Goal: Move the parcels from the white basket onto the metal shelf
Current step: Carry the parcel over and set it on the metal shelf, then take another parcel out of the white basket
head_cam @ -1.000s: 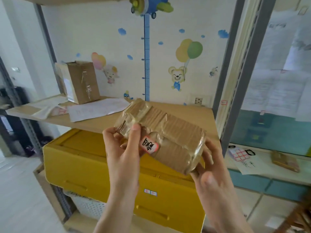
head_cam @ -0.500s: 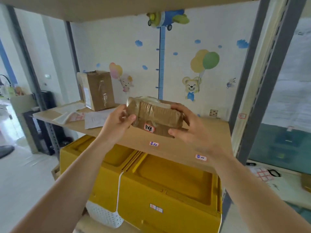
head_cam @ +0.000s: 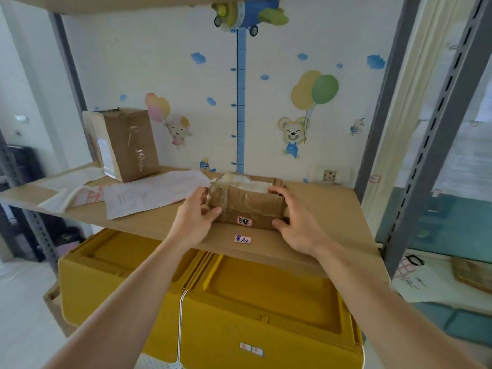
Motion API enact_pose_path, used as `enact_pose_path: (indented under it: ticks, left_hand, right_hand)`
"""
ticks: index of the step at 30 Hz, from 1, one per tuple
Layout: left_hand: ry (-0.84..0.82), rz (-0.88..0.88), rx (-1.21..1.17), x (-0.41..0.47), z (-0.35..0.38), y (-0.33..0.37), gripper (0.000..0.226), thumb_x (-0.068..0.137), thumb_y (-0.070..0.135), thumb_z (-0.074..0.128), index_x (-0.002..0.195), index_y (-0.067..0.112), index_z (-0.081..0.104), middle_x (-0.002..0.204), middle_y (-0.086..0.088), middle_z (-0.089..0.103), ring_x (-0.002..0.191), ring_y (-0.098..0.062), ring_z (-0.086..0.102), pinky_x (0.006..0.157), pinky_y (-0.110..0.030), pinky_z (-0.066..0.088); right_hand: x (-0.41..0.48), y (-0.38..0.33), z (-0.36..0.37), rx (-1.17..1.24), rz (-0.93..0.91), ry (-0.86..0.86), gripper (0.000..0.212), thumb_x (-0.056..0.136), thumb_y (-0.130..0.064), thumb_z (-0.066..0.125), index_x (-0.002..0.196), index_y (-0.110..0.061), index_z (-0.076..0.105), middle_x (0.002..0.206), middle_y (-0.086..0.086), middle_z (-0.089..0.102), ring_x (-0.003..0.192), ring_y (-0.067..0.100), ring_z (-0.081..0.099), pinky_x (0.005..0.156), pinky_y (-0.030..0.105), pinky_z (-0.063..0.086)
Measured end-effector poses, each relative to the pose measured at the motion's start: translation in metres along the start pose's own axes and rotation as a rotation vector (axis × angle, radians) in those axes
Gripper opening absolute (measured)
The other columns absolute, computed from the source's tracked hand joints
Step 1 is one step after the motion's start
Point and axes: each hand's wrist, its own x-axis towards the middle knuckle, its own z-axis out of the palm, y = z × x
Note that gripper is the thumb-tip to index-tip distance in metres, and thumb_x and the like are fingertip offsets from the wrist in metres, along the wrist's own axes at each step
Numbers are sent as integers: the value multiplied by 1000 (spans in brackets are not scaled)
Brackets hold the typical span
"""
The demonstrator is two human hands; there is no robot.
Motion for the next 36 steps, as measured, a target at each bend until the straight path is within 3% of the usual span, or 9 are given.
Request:
enact_pose_path:
  ticks: [3,5,9,13,19,24,28,34,36]
  left_hand:
    - [38,52,19,-12,0,3,59,97,22,69,150,16,43,152,-9,58,141,-30,55,113,-51,46]
    - [197,157,27,-29,-2,10,63,100,23,65,156,15,38,159,-7,51,147,-28,47,118,-51,40]
    - [328,484,-152,-67,9,39,54,101,24,55,152,9,46,154,2,55,146,-12,49,119,-38,41]
    - [144,668,-417,-106,65,95,55,100,20,53,152,4,45,156,-4,54,149,-12,46,118,-38,41]
    - [-199,844,-618,-170,202,208,51,99,16,52,150,13,44,158,-8,51,151,-21,45,118,-55,41]
    - [-417,878,-737,-245,335,304,50,99,21,52,148,23,43,157,7,51,151,-14,43,120,-47,41]
    - [-630,851,-848,-326,438,376,50,99,26,54,148,32,45,158,11,50,152,-11,41,121,-45,39]
    - [-858,806,-909,-413,562,471,54,98,37,56,150,31,45,161,11,49,152,-8,41,123,-50,37]
    - [-900,799,-893,-431,600,497,55,97,47,56,150,35,45,161,13,48,151,-5,41,123,-50,37]
  right_hand:
    - [-2,-3,-2,10,14,13,76,93,-3,65,152,-36,29,156,-9,37,142,12,37,120,37,29]
    - [-13,-10,-9,-8,-28,96,84,92,-9,67,156,-38,20,166,-10,26,148,8,27,123,44,24]
    - [-65,-24,-39,154,-144,273,80,93,-6,66,156,-35,25,164,-19,28,151,0,24,121,46,32]
    - [-138,-13,-92,382,-202,373,77,88,-2,66,154,-23,31,161,-17,37,149,2,33,116,46,38]
    - [-258,59,-205,45,-115,598,76,91,0,66,156,-15,31,163,-11,37,151,6,31,119,44,34]
    - [-388,113,-318,-136,-2,736,77,88,-14,68,156,-9,31,163,-3,37,152,13,32,119,54,32]
    - [-489,145,-396,-258,127,833,81,88,-36,64,157,-14,30,163,-10,34,152,4,29,122,49,30]
    - [-603,181,-498,-307,332,995,77,83,-43,63,154,-33,35,153,-35,40,145,-4,36,119,49,35]
    - [-628,198,-524,-332,368,1032,76,83,-43,63,154,-32,36,152,-32,43,145,0,39,117,49,37]
